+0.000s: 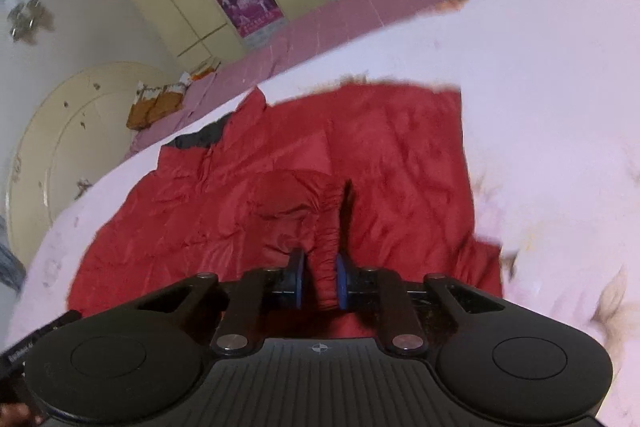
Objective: Fold large clothes
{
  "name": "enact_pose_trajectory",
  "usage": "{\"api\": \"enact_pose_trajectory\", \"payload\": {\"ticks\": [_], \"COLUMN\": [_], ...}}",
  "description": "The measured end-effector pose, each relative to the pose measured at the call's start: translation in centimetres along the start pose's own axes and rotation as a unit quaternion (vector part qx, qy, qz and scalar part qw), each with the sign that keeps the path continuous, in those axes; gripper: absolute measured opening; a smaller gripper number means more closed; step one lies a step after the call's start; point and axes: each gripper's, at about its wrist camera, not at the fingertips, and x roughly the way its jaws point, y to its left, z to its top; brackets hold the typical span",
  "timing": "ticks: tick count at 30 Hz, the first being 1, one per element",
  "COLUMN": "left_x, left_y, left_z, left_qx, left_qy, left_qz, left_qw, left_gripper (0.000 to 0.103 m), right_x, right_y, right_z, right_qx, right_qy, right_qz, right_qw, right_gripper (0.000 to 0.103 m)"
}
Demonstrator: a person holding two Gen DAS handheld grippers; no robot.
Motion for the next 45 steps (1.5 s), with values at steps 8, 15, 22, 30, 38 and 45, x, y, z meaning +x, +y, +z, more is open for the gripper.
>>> {"api": "enact_pose_trajectory", "payload": {"ticks": [8, 15, 22, 30, 38, 45], "left_x": [1.5, 0.6, 1.5, 7.4, 8.8, 3.9], "left_y": [-0.5, -0.3, 0.0, -1.0, 0.2, -2.8], "left_z": [-1.4, -0.4, 3.5, 4.3, 3.5, 3.7], "left_qx": [0.024, 0.052, 0.047, 0.080, 0.062, 0.079], "left_qy": [0.019, 0.034, -0.014, 0.034, 0.053, 0.019], "left_qz": [-0.002, -0.006, -0.019, -0.016, -0.009, -0.006], "left_qw": [0.9995, 0.9981, 0.9986, 0.9961, 0.9966, 0.9967], "left_gripper": [0.061, 0.072, 0.083, 0.090, 0.094, 0.101], "right_x": [0.1, 1.0, -0.5, 7.3, 10.2, 7.0], "right_y": [0.3, 0.0, 1.9, 5.8, 5.1, 6.7], "right_z": [-0.8, -1.8, 0.6, 1.2, 0.2, 0.7], "right_qx": [-0.060, -0.056, -0.068, -0.132, -0.154, -0.147], "right_qy": [0.006, 0.022, -0.038, 0.009, 0.024, -0.006], "right_qz": [-0.052, -0.075, -0.068, -0.051, -0.069, -0.061], "right_qw": [0.997, 0.995, 0.995, 0.990, 0.985, 0.987], "right_gripper": [0.015, 0.016, 0.057, 0.044, 0.044, 0.077]}}
